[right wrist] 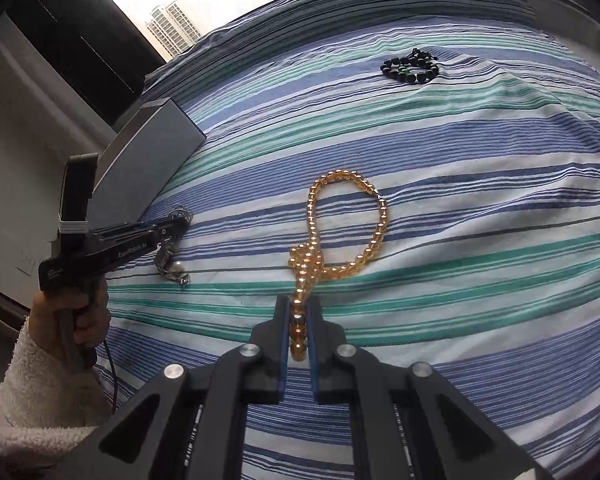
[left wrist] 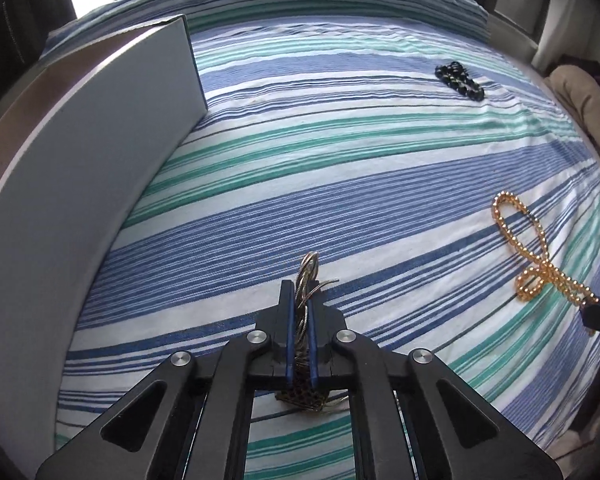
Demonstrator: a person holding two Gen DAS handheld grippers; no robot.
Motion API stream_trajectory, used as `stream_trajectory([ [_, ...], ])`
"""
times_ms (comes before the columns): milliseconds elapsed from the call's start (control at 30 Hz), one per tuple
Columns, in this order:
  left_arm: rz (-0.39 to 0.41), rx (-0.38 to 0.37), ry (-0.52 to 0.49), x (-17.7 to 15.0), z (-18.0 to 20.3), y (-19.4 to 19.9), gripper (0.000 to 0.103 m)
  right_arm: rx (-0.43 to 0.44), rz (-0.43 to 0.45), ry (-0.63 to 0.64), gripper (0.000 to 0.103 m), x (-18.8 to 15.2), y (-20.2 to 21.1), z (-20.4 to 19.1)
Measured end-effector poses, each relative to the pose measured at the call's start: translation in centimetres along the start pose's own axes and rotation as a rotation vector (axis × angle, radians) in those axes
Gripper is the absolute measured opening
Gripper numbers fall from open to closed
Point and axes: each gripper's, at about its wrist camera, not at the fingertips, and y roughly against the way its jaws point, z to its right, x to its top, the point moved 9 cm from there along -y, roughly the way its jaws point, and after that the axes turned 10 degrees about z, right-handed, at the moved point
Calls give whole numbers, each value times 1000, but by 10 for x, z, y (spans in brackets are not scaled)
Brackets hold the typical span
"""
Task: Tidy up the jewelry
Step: 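Carry the gold chain and bead necklace into the white box and open both grippers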
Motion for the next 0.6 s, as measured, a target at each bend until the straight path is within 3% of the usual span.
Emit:
stream_trajectory([
  [133, 36, -127, 109, 11, -2, 44, 3, 64, 45, -58, 8, 23, 20, -4],
  [267, 96, -185, 173, 28, -15, 97, 3, 69, 105, 25, 8, 55, 46, -22],
  [600, 165, -121, 219, 61, -51, 183, 3, 204, 152, 188, 8, 122, 79, -105],
])
